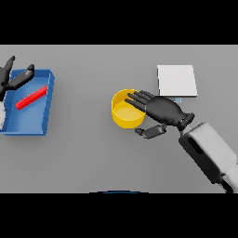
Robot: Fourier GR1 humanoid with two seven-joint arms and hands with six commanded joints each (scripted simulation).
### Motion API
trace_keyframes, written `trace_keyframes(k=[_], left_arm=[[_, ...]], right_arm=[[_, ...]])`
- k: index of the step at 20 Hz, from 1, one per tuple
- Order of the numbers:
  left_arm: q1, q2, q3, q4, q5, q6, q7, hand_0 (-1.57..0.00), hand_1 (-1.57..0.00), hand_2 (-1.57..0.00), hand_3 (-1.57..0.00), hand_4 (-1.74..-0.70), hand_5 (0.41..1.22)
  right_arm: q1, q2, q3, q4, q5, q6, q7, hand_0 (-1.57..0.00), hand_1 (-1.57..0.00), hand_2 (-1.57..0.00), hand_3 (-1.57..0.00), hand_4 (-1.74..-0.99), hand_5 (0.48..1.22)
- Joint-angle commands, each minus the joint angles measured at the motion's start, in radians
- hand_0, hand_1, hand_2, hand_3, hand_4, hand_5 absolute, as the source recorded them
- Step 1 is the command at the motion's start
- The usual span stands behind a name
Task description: Pick up the red beaker and tilt it to pour out 1 green nut into yellow bowl. Pick up the yellow bowl and place it on the metallic measuring scale.
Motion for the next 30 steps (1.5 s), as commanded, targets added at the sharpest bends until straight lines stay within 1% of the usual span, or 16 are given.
trace_keyframes(k=[1,3,5,6,13,16,18,20,21,22,23,24,26,27,28,30], left_arm=[[0.005,0.003,0.003,0.003,0.0,0.0,0.003,0.0,0.0,0.0,0.0,-0.81,0.695],[0.006,0.0,0.001,0.003,0.001,-0.002,0.003,0.0,0.0,0.0,0.0,-0.81,0.695],[0.007,0.009,0.006,-0.01,0.004,-0.004,0.009,0.0,0.0,0.0,0.0,-0.81,0.695],[0.007,0.006,0.003,-0.007,0.001,-0.001,0.014,0.0,0.0,0.0,0.0,-0.81,0.693],[0.013,0.015,0.003,0.005,-0.004,-0.011,-0.021,0.0,0.0,0.0,0.0,-0.8,0.706],[0.012,0.017,0.002,-0.003,-0.005,-0.01,-0.004,0.0,0.0,0.0,0.0,-0.8,0.704],[0.016,0.023,0.001,-0.01,-0.008,-0.011,0.009,0.0,0.0,0.0,0.0,-0.79,0.711],[-0.001,0.016,-0.001,0.018,-0.013,-0.012,0.007,0.0,0.0,0.0,0.0,-0.79,0.714],[0.012,0.016,-0.003,0.004,-0.01,-0.015,-0.01,0.0,0.0,0.0,0.0,-0.79,0.712],[-0.004,0.019,-0.001,0.014,-0.01,-0.02,-0.001,0.0,0.0,0.0,0.0,-0.79,0.711],[0.002,0.018,-0.002,0.017,-0.013,-0.017,-0.016,0.0,0.0,0.0,0.0,-0.79,0.71],[0.009,0.022,0.001,0.015,-0.012,-0.016,-0.025,0.0,0.0,0.0,0.0,-0.79,0.71],[0.001,0.009,-0.006,0.017,-0.014,-0.012,-0.017,0.0,0.0,0.0,0.0,-0.79,0.707],[0.002,0.013,-0.003,0.024,-0.015,-0.013,-0.019,0.0,0.0,0.0,0.0,-0.79,0.707],[-0.003,0.02,-0.001,0.03,-0.017,-0.017,-0.015,0.0,0.0,0.0,0.0,-0.79,0.709],[-0.001,0.028,-0.001,0.014,-0.012,-0.025,-0.019,0.0,0.0,0.0,0.0,-0.78,0.711]], right_arm=[[-0.017,-0.005,0.011,0.024,0.012,0.005,-0.012,0.0,0.0,0.0,0.0,-1.153,0.639],[-0.062,-0.005,0.037,0.076,0.023,0.033,-0.048,0.0,0.0,0.0,0.0,-1.156,0.642],[-0.095,0.024,0.074,0.124,0.046,0.049,-0.047,0.0,0.0,0.0,0.0,-1.155,0.646],[-0.109,0.013,0.087,0.128,0.052,0.07,-0.065,0.0,0.0,0.0,0.0,-1.157,0.652],[-0.212,0.056,0.157,0.253,0.093,0.152,-0.047,0.0,0.0,0.0,0.0,-1.177,0.673],[-0.226,0.067,0.174,0.287,0.103,0.164,-0.052,0.0,0.0,0.0,-0.01,-1.186,0.684],[-0.231,0.076,0.175,0.312,0.102,0.17,-0.044,0.0,0.0,0.0,-0.02,-1.195,0.708],[-0.232,0.081,0.175,0.328,0.108,0.156,-0.034,0.0,-0.01,-0.04,-0.08,-1.234,0.77],[-0.239,0.085,0.176,0.336,0.111,0.153,-0.032,-0.05,-0.06,-0.09,-0.13,-1.261,0.809],[-0.234,0.089,0.18,0.328,0.11,0.152,-0.039,-0.19,-0.18,-0.19,-0.21,-1.309,0.891],[-0.235,0.093,0.181,0.33,0.11,0.144,-0.053,-0.45,-0.41,-0.35,-0.32,-1.363,0.957],[-0.232,0.08,0.178,0.33,0.107,0.144,-0.069,-0.68,-0.64,-0.59,-0.57,-1.435,1.01],[-0.236,0.082,0.179,0.323,0.101,0.154,-0.064,-1.0,-0.97,-0.95,-0.79,-1.54,1.086],[-0.242,0.075,0.185,0.327,0.103,0.155,-0.086,-1.11,-1.09,-1.07,-0.88,-1.578,1.113],[-0.246,0.074,0.183,0.334,0.095,0.16,-0.096,-1.21,-1.19,-1.13,-0.97,-1.611,1.135],[-0.249,0.084,0.181,0.328,0.085,0.182,-0.063,-1.34,-1.33,-1.25,-1.07,-1.658,1.166]])
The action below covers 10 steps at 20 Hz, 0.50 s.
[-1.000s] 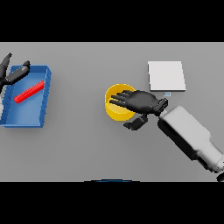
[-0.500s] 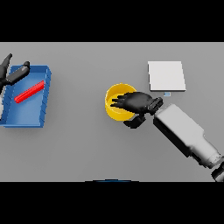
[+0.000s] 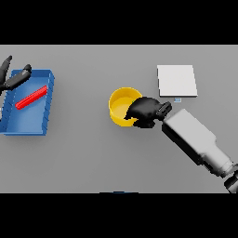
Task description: Pick up the red beaker and tilt it to pour out 1 green nut into yellow bowl. Pick up the yellow bowl and place it on the metallic measuring scale.
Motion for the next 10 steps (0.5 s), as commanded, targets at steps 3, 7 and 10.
trace_keyframes(k=[3,7,10], left_arm=[[0.022,0.002,0.005,-0.004,0.007,-0.001,-0.013,0.0,0.0,0.0,0.0,-0.78,0.712],[0.006,-0.004,-0.001,-0.016,0.004,0.004,0.022,0.0,0.0,0.0,0.0,-0.78,0.704],[0.01,0.0,-0.005,-0.018,-0.001,0.003,0.009,0.0,0.0,0.0,0.0,-0.77,0.707]], right_arm=[[0.003,-0.02,-0.003,-0.022,-0.011,0.029,0.005,-1.45,-1.45,-1.33,-1.17,-1.698,1.193],[-0.007,-0.039,-0.018,-0.066,-0.023,0.045,0.01,-1.52,-1.52,-1.41,-1.18,-1.724,1.209],[-0.012,-0.068,-0.05,-0.133,-0.055,0.107,0.041,-1.55,-1.54,-1.46,-1.16,-1.732,1.215]])
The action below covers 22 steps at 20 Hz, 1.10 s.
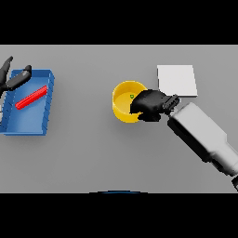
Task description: Pick up the red beaker and tilt it to pour out 1 green nut into yellow bowl. Pick up the yellow bowl and place it on the metallic measuring scale.
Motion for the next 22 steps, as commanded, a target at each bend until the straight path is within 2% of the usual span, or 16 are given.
trace_keyframes(k=[1,5,7,8,9,10,12,13,17,22], left_arm=[[-0.006,0.001,-0.002,0.003,-0.006,0.002,-0.003,0.0,0.0,0.0,0.0,-0.77,0.705],[-0.017,-0.004,0.014,0.015,0.02,-0.009,-0.001,0.0,0.0,0.0,0.0,-0.79,0.702],[-0.013,-0.007,0.016,0.015,0.023,-0.007,-0.008,0.0,0.0,0.0,0.0,-0.8,0.702],[-0.015,-0.007,0.013,0.018,0.02,-0.009,-0.008,0.0,0.0,0.0,0.0,-0.8,0.704],[-0.011,-0.003,0.016,0.007,0.024,-0.009,-0.007,0.0,0.0,0.0,0.0,-0.8,0.704],[-0.011,-0.005,0.018,0.003,0.029,-0.007,0.008,0.0,0.0,0.0,0.0,-0.81,0.703],[-0.01,-0.007,0.023,0.002,0.036,-0.008,0.021,0.0,0.0,0.0,0.0,-0.82,0.717],[-0.002,-0.008,0.021,-0.011,0.039,-0.01,0.024,0.0,0.0,0.0,0.0,-0.83,0.723],[0.003,-0.015,0.021,-0.02,0.041,0.0,0.033,0.0,0.0,0.0,0.0,-0.84,0.737],[0.027,-0.004,0.022,-0.073,0.047,0.006,0.075,0.0,0.0,0.0,0.0,-0.85,0.76]], right_arm=[[-0.008,-0.012,-0.01,-0.005,-0.004,0.006,0.002,-1.55,-1.55,-1.48,-1.16,-1.734,1.216],[-0.004,-0.034,-0.036,-0.067,-0.004,0.027,0.086,-1.56,-1.56,-1.45,-1.2,-1.738,1.219],[-0.005,-0.046,-0.042,-0.08,-0.009,0.036,0.086,-1.57,-1.57,-1.49,-1.18,-1.739,1.219],[-0.005,-0.043,-0.048,-0.08,-0.008,0.026,0.105,-1.57,-1.57,-1.51,-1.18,-1.739,1.219],[-0.002,-0.056,-0.067,-0.083,-0.017,0.026,0.108,-1.52,-1.57,-1.52,-1.18,-1.74,1.219],[-0.017,-0.062,-0.077,-0.072,-0.014,0.028,0.127,-1.53,-1.57,-1.52,-1.18,-1.74,1.22],[-0.028,-0.075,-0.097,-0.064,-0.014,0.003,0.131,-1.54,-1.57,-1.49,-1.18,-1.74,1.22],[-0.034,-0.089,-0.105,-0.049,-0.014,-0.012,0.109,-1.55,-1.57,-1.5,-1.17,-1.741,1.22],[-0.067,-0.129,-0.153,0.047,-0.009,-0.097,0.084,-1.56,-1.57,-1.54,-1.15,-1.741,1.221],[-0.112,-0.131,-0.181,0.221,0.007,-0.185,0.071,-1.57,-1.57,-1.55,-1.15,-1.741,1.221]])
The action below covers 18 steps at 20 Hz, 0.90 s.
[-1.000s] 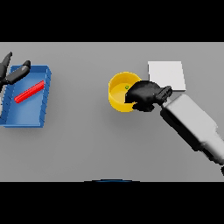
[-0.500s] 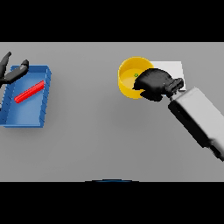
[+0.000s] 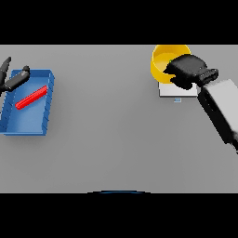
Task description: Pick up the red beaker and tilt it to pour out 1 green nut into yellow bowl. Pick up the yellow bowl and place it on the metallic measuring scale.
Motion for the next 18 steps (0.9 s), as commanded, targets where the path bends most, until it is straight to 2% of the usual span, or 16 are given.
trace_keyframes(k=[1,5,8,14,18], left_arm=[[-0.005,0.001,0.002,0.004,0.002,-0.002,0.007,0.0,0.0,0.0,0.0,-0.85,0.761],[0.003,-0.003,-0.002,-0.023,0.004,0.006,0.043,0.0,0.0,0.0,0.0,-0.86,0.779],[-0.011,-0.011,-0.011,0.001,-0.008,0.006,0.042,0.0,0.0,0.0,0.0,-0.86,0.797],[-0.017,0.0,-0.01,-0.006,-0.009,0.001,0.06,0.0,0.0,0.0,0.0,-0.85,0.802],[-0.022,0.001,-0.01,0.005,-0.007,-0.008,0.06,0.0,0.0,0.0,0.0,-0.84,0.783]], right_arm=[[-0.012,0.0,-0.008,0.037,-0.001,-0.011,-0.009,-1.57,-1.57,-1.55,-1.15,-1.741,1.221],[-0.027,0.011,-0.023,0.173,0.005,-0.066,-0.029,-1.57,-1.57,-1.5,-1.18,-1.741,1.221],[-0.042,0.023,-0.028,0.264,0.014,-0.116,-0.06,-1.57,-1.57,-1.43,-1.29,-1.741,1.221],[-0.064,0.061,-0.035,0.372,0.012,-0.141,-0.062,-1.57,-1.57,-1.38,-1.39,-1.741,1.221],[-0.067,0.057,-0.033,0.405,0.009,-0.138,-0.09,-1.57,-1.57,-1.37,-1.45,-1.741,1.221]])
